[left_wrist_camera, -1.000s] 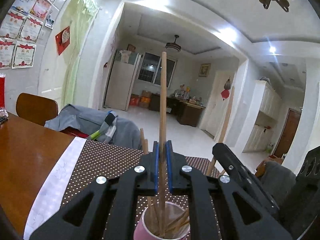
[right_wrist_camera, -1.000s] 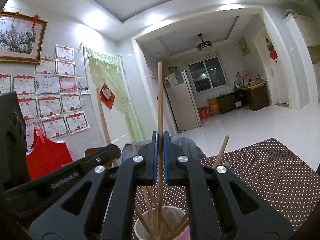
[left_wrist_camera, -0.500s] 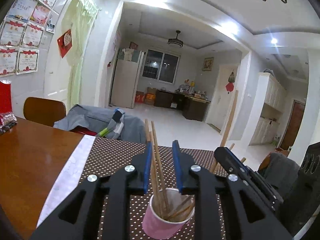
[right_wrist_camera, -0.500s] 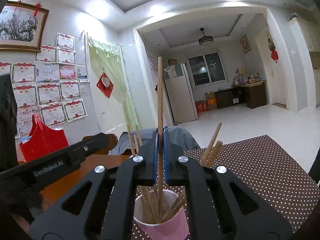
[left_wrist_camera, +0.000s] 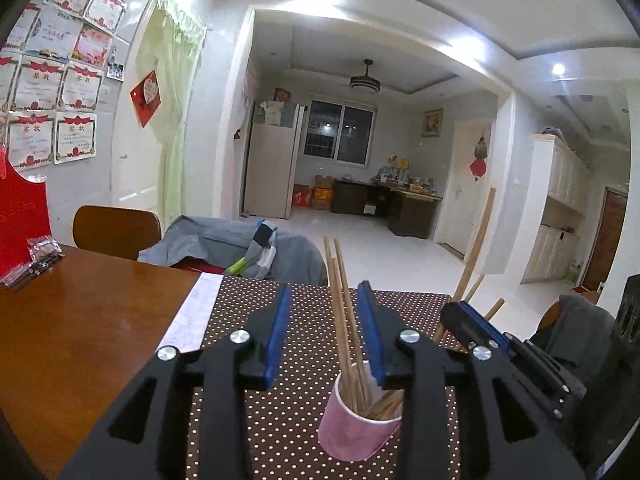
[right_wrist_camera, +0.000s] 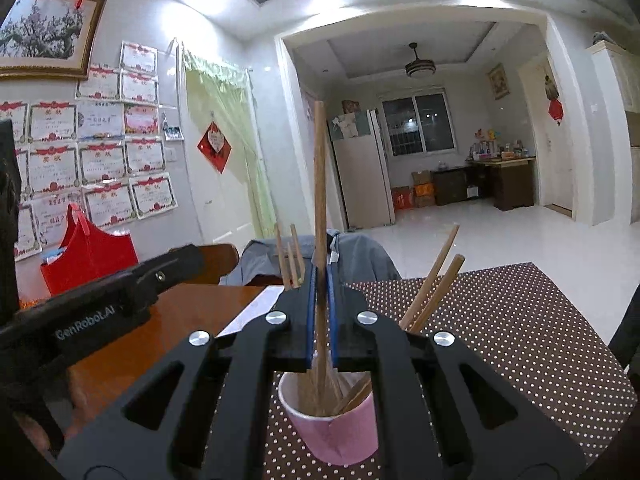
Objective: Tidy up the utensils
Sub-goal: 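Lower the sticks into the pink cup and open both tools, then lower both tools to the pile and grasp one stick each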
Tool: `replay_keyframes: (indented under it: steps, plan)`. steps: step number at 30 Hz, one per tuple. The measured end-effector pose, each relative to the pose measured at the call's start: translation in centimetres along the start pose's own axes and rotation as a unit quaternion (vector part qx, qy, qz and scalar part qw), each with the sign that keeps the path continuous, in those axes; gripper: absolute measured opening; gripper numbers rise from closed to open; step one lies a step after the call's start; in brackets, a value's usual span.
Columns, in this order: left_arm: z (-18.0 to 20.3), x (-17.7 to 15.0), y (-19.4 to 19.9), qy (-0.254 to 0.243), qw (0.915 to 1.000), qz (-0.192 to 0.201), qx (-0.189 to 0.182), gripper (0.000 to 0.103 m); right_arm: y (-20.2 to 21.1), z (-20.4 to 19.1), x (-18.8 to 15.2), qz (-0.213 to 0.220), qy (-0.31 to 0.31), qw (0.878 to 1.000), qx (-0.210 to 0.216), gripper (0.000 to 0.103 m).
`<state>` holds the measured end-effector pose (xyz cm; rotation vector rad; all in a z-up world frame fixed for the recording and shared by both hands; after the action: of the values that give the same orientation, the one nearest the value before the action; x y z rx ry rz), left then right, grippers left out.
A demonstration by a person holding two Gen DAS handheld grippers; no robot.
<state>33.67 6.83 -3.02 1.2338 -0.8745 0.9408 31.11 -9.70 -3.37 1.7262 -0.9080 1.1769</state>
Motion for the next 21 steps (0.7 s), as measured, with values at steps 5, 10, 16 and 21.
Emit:
replay_keyframes:
  steps: [5, 10, 16, 21]
  plan:
    - [-0.3, 0.1, 1.5, -0.006, 1.0, 0.005, 0.005, 0.035, 0.9, -0.4, 0.3, -0.003, 0.003, 1.0, -0.008, 0.024]
    - [-0.4, 0.1, 3.5, -0.008, 0.9999, 0.008, 0.008, 0.035, 2.6, -1.0, 0.7, 0.007, 0.008, 1.0, -0.015, 0.048]
    - [-0.3, -0.2, 6.3, -0.011, 0.9998, 0.013, 0.01, 0.035, 5.6, -1.2, 0.7, 0.01, 0.012, 1.0, -0.023, 0.048]
    - [0.3, -1.2, 8.7, -0.021, 0.9997, 0.006, 0.011, 0.049, 7.8, -1.1, 0.1, 0.0, 0.009, 1.0, -0.028, 0.048]
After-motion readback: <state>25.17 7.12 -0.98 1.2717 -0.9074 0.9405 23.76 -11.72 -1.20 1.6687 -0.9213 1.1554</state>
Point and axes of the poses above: each gripper's, at about its wrist camera, not at the fingertips, and y roughly against the way its jaws point, z to its right, x to its top, the point moved 4 cm from there along -y, roughly the way its jaws point, and after that the axes turned 5 degrees about -z, right-handed, at the moved point
